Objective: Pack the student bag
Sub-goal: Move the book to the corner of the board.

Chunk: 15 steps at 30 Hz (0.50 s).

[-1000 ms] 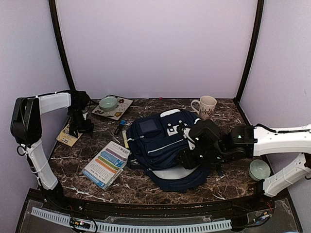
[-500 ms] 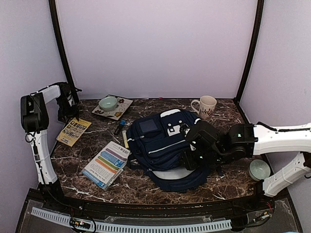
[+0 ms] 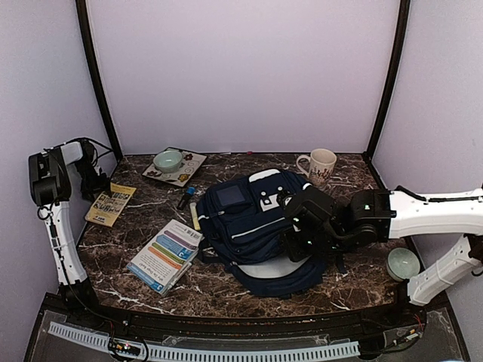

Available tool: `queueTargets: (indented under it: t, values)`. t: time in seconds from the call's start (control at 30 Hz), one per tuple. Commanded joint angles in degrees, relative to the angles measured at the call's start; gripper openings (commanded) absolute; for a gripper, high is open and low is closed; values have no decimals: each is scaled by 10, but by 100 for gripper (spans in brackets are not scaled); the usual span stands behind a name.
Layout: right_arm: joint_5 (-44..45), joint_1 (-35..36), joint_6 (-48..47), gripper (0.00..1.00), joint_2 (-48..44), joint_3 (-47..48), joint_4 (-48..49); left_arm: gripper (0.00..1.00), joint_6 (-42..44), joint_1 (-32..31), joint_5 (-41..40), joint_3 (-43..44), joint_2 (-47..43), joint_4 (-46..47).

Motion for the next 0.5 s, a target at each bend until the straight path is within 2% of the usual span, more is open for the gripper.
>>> queueTargets:
  t: [0.0, 0.13, 0.23, 0.37, 0.47]
  values:
    - [49, 0, -10, 40, -1, 10, 18, 75, 3, -8, 52, -21, -10, -21]
    - [51, 0, -10, 40, 5, 9, 26, 72, 0, -20, 73, -51, -34, -21]
    - [48, 0, -9, 40, 12, 7, 34, 71, -2, -42, 60, -80, -63, -15]
    - [43, 0, -9, 39, 19, 6, 44, 67, -9, -90, -22, -125, -94, -16]
    - [42, 1, -8, 39, 20, 3, 53, 60, -22, -114, -41, -176, -116, -1]
